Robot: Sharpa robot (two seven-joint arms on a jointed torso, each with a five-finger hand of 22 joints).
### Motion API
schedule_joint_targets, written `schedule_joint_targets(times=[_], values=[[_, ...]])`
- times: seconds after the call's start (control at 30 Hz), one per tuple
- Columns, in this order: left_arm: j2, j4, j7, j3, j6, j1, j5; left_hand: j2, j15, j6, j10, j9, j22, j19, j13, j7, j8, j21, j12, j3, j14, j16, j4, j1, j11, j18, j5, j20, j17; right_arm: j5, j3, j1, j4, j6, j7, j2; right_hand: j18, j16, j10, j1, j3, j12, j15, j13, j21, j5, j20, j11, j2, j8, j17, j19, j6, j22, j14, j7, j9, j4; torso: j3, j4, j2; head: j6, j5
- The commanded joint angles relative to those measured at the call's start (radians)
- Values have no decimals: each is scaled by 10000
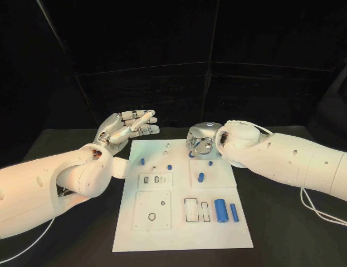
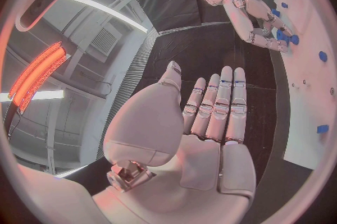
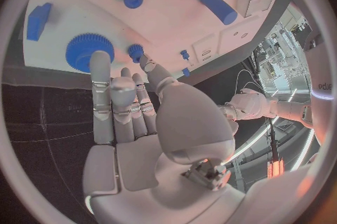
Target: Assemble the parts on the task board
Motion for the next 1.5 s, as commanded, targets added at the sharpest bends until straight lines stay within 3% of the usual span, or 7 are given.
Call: schedule_joint_targets(times=[0.03,0.33,1.0,1.23,1.33,1.5], values=[[4,23,34,12,70,30,-69,3,53,40,32,-13,-17,73,-13,452,-49,-36,-33,-14,3,-60,-59,115,26,50,10,17,-15,-65,4,17,-81,266,126,56,-33,127,-2,-113,94,50,57,1,121,-53,-20,-12,-25,-8,100,94,53,103,310,-25,15,6,4,6,14,-37,4],[7,-2,27,12,78,45,-69,7,54,35,26,-14,-23,80,-13,459,-59,-42,-47,-20,6,-70,-66,118,30,50,11,18,-16,-65,0,4,-168,643,133,95,-129,702,178,-208,346,124,18,7,684,-63,-18,-66,1,26,652,294,204,823,331,-76,28,16,3,-1,13,-81,36],[27,-53,17,12,107,53,-69,7,54,35,26,-14,-23,80,-13,459,-59,-42,-47,-20,6,-70,-66,118,30,50,11,18,-16,-65,-3,-34,-279,777,185,211,-185,1059,307,-294,617,137,-12,-7,1047,-62,-17,-95,26,46,965,383,369,1255,315,-103,34,28,2,-2,31,-143,69],[11,-27,9,12,125,82,-69,20,56,30,18,-16,-32,92,-13,469,-73,-52,-66,-29,14,-85,-72,119,37,50,10,19,-16,-99,-3,-54,-364,696,140,253,-229,1303,485,-250,1062,158,-51,-10,1352,-338,-32,-144,196,88,1160,456,579,1623,294,-137,47,25,-5,-10,70,-145,93],[13,-27,3,12,135,93,-69,20,56,30,18,-16,-32,92,-13,469,-73,-52,-66,-29,14,-85,-72,119,37,50,10,19,-16,-152,-4,-57,-402,604,115,276,-242,1370,563,-211,1245,165,-67,-8,1445,-402,-41,-167,245,113,1207,474,673,1734,288,-156,55,11,5,3,78,-198,86],[5,-29,1,12,149,107,-69,30,57,31,18,-16,-36,98,-13,473,-78,-57,-74,-32,19,-91,-71,115,39,50,10,19,-16,-252,-4,-65,-336,87,122,243,-286,1493,833,-107,1674,219,-122,29,1702,-528,-78,-229,341,201,1282,566,938,2070,281,-198,89,1,-10,-7,54,-199,96]])
